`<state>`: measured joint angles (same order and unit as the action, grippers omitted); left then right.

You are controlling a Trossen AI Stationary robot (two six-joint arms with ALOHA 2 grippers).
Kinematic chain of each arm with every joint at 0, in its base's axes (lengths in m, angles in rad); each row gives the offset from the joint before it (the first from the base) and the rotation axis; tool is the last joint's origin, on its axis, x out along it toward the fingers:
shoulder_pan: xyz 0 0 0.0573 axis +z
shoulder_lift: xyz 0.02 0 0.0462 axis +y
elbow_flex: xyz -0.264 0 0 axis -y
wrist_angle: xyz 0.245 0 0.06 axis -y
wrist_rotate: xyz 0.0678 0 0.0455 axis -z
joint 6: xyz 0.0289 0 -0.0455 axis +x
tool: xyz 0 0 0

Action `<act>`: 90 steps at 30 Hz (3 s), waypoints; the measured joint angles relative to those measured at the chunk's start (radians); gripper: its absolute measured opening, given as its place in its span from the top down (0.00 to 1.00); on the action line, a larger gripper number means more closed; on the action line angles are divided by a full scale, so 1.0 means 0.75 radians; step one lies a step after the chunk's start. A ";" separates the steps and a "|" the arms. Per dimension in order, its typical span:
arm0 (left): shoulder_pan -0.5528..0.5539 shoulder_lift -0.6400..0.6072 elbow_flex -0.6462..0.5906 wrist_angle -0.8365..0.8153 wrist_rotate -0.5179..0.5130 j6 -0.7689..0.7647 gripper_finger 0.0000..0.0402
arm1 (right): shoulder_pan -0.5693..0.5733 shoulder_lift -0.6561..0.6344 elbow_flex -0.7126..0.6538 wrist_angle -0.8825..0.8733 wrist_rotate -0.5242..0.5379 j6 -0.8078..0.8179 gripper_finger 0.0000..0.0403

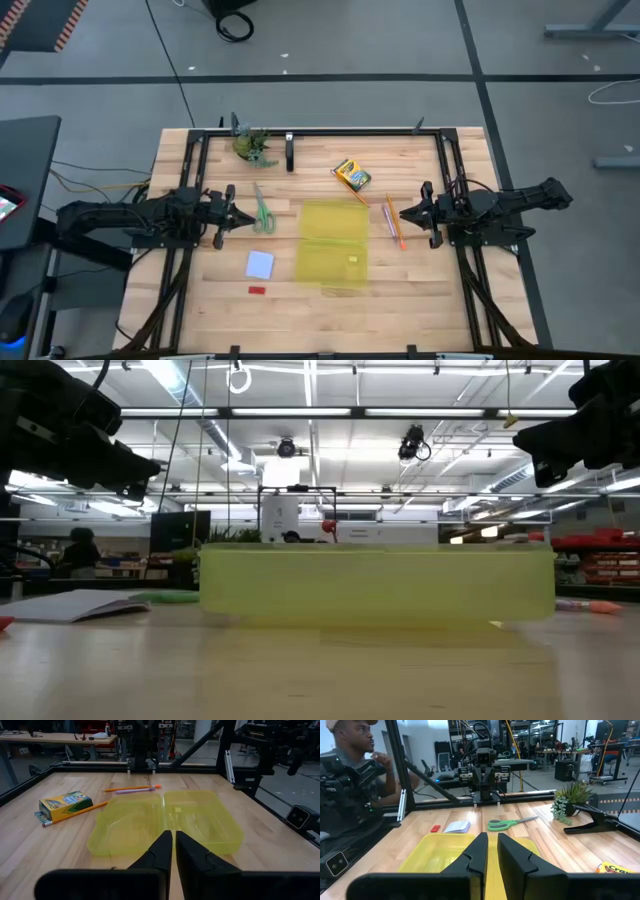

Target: Pack school essentials

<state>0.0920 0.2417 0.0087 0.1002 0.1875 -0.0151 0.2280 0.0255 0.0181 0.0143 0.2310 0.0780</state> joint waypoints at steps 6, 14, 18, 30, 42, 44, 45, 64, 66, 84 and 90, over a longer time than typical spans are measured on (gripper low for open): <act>0.000 0.000 0.000 0.000 0.000 0.000 0.93 | 0.000 0.000 0.000 0.000 0.000 0.000 0.87; 0.000 0.000 0.000 0.000 0.000 0.000 0.91 | 0.000 0.000 0.000 0.000 0.000 0.000 0.87; 0.000 0.000 0.000 0.000 0.000 0.000 0.93 | 0.000 0.000 0.000 0.000 0.000 0.000 0.87; 0.000 0.000 0.000 0.000 0.000 0.000 0.91 | 0.000 0.000 0.000 0.000 0.000 0.000 0.87; 0.000 0.000 0.000 0.037 -0.011 -0.177 0.93 | 0.000 0.000 0.000 0.000 0.000 0.000 0.87; -0.001 0.000 0.000 0.028 -0.012 -0.195 0.92 | 0.000 0.000 0.000 0.000 0.000 0.000 0.87; 0.000 0.000 0.000 0.027 -0.013 -0.229 0.92 | 0.000 0.000 0.000 -0.001 0.000 0.000 0.87; 0.004 0.118 0.131 -0.347 -0.190 -0.364 0.92 | 0.000 0.000 0.000 0.002 0.000 0.000 0.87; 0.004 0.161 0.131 -0.347 -0.190 -0.386 0.92 | 0.000 0.000 -0.001 0.002 0.000 0.000 0.87; 0.038 0.647 0.310 -0.590 -0.332 -0.583 0.88 | 0.000 0.000 0.000 0.003 0.000 0.000 0.87; 0.048 0.825 0.432 -0.745 -0.386 -0.594 0.82 | 0.000 0.000 0.000 0.003 0.000 0.000 0.87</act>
<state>0.1278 0.8602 0.3324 -0.4589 -0.1018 -0.4603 0.2282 0.0257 0.0179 0.0166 0.2310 0.0779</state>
